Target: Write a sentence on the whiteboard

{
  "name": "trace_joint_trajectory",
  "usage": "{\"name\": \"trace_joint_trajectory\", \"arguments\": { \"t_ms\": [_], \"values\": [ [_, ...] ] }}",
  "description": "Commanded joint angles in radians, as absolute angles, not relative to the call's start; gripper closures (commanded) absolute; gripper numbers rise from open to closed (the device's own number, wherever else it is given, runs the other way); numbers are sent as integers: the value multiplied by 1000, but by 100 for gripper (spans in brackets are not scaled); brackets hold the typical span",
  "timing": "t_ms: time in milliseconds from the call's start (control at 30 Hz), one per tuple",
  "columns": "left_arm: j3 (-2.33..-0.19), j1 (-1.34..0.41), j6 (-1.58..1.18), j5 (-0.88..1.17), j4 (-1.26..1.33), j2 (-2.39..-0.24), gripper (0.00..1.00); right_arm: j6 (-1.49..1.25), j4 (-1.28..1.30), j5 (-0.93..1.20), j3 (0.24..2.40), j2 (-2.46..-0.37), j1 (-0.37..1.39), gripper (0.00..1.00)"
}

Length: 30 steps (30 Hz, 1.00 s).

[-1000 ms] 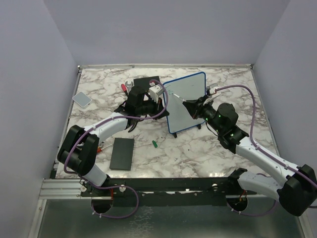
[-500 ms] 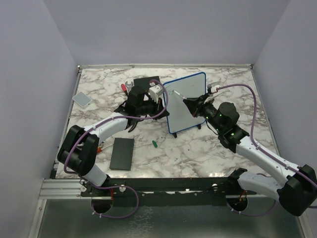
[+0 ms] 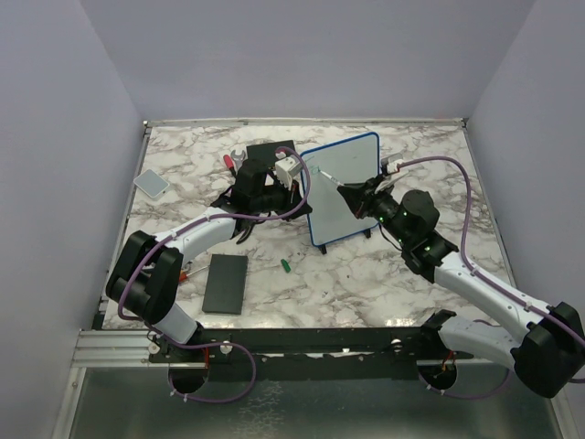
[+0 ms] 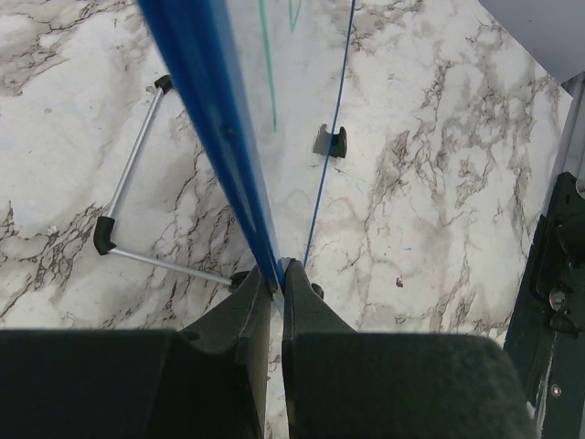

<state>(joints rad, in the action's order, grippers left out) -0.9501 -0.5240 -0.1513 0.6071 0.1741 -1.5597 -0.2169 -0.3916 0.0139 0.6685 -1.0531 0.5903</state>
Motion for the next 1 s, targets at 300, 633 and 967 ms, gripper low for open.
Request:
{"name": "trace_joint_trajectory", "arguments": {
  "t_ms": [300,633,967],
  "values": [
    [-946,-529,-111,575,95,-1583,100,-211,-338,-49,640,-1048,591,99],
    [-947,-530,-111,574,93,-1582,100,-203,-337,-74,645,-1025,591,99],
    [-946,-529,-111,574,93,-1579,100,-199,-350,-43,667,-971,589,99]
  ]
}}
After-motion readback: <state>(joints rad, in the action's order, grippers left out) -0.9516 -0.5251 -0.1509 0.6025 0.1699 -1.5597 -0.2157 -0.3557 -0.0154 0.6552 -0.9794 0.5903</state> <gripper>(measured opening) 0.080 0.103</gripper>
